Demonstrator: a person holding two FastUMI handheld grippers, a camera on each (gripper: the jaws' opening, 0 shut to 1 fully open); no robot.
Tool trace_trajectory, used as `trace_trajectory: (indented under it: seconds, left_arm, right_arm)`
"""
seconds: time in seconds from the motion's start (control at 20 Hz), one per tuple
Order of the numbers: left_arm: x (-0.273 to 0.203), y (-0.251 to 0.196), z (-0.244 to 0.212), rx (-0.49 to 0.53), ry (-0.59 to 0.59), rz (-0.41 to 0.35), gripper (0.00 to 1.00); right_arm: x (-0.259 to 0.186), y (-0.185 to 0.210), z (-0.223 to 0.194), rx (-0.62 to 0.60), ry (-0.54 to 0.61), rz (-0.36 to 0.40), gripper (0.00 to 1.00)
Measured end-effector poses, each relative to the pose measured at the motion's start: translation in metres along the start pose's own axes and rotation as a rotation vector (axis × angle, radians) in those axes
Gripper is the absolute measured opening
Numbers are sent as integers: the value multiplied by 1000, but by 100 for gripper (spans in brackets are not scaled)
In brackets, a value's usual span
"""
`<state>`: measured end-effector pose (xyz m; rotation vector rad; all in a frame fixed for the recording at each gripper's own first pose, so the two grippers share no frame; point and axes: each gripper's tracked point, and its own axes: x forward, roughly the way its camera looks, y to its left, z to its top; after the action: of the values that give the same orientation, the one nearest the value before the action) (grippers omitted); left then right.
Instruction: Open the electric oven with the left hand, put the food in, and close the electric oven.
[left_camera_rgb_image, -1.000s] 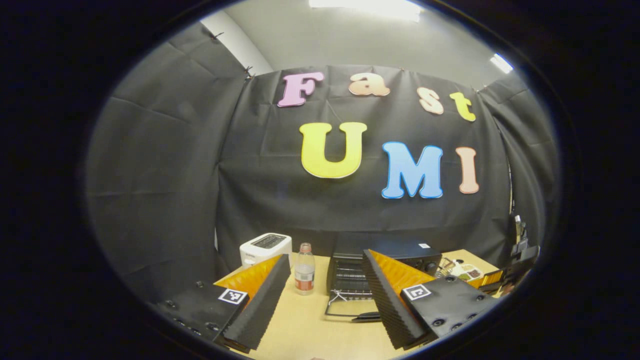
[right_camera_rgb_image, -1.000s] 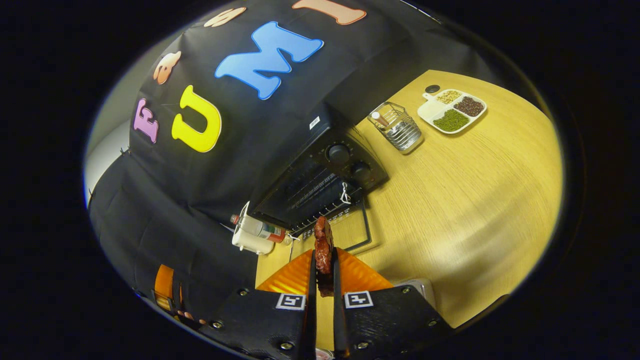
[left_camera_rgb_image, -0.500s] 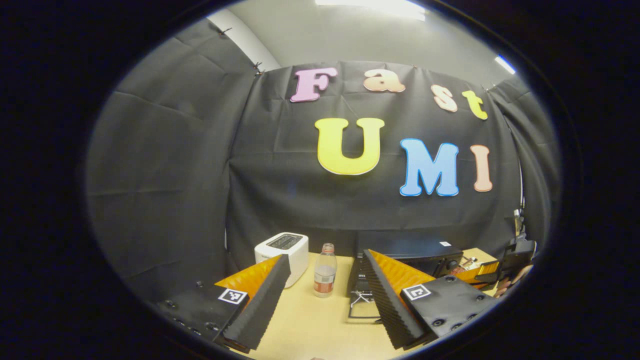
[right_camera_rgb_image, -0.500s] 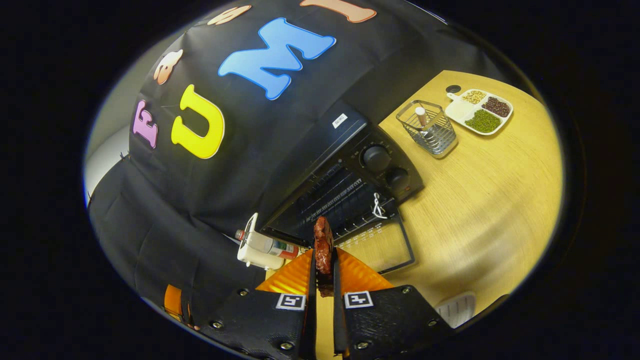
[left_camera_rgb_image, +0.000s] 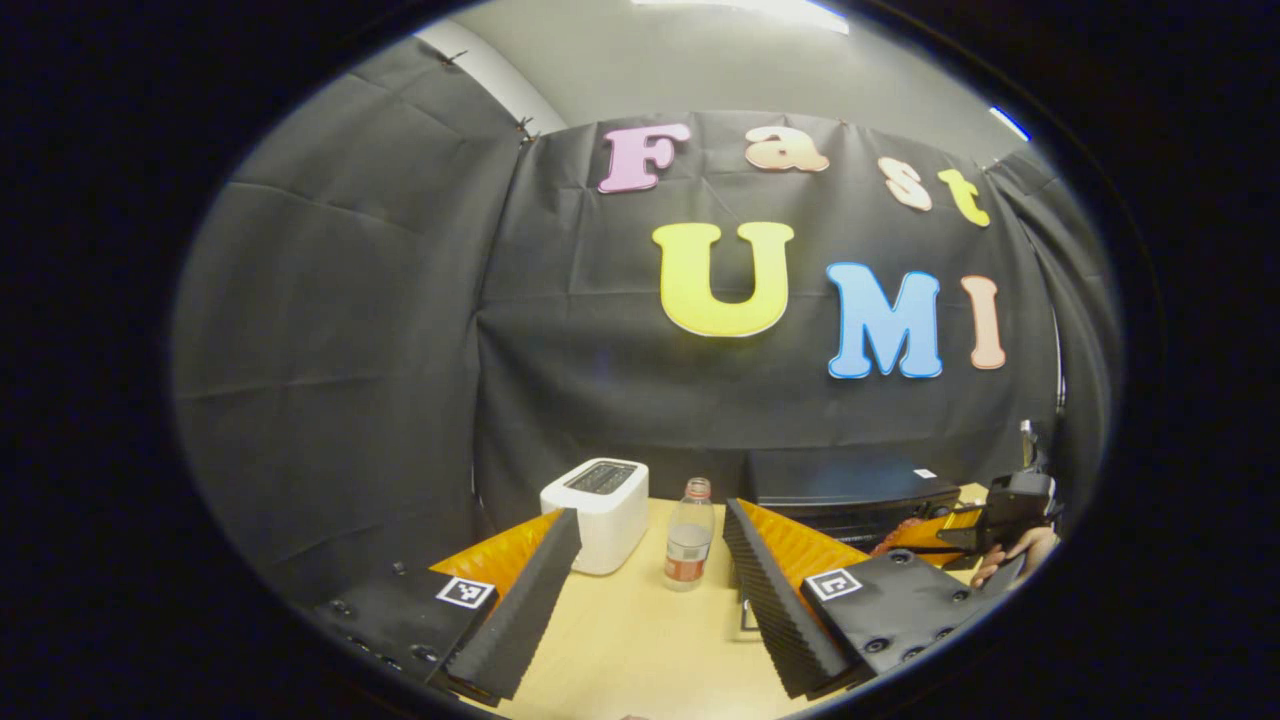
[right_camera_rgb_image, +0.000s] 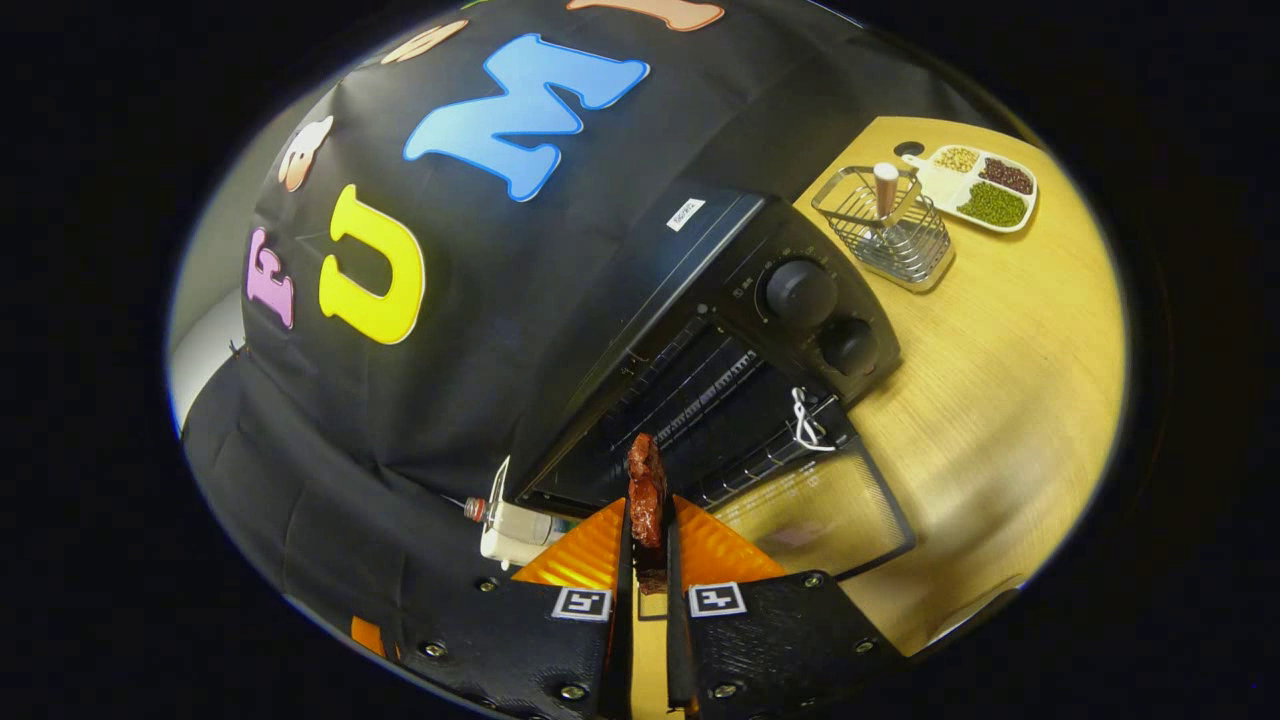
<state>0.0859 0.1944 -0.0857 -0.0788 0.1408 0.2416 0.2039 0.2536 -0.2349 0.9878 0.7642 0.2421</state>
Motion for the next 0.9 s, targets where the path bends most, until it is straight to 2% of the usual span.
trace_trajectory:
  seconds: [0.35, 0.4, 0.45, 0.7, 0.85, 0.9]
  left_arm:
    - [5, 24, -9, 28, 25, 37, 97]
    - [7, 27, -11, 33, 34, 40, 100]
    - [8, 29, -14, 37, 41, 44, 97]
    - [13, 36, -20, 56, 57, 48, 97]
    - [17, 34, -22, 61, 61, 47, 97]
    - [19, 34, -21, 60, 62, 46, 100]
  right_arm:
    - [44, 1, 8, 35, -44, 6, 14]
    - [48, 0, 9, 29, -55, 2, 14]
    - [54, 0, 10, 25, -67, 4, 14]
    - [72, 6, 24, 33, -138, 49, 14]
    - [82, -2, 31, 19, -153, 27, 14]
    - [85, -2, 30, 22, -147, 25, 14]
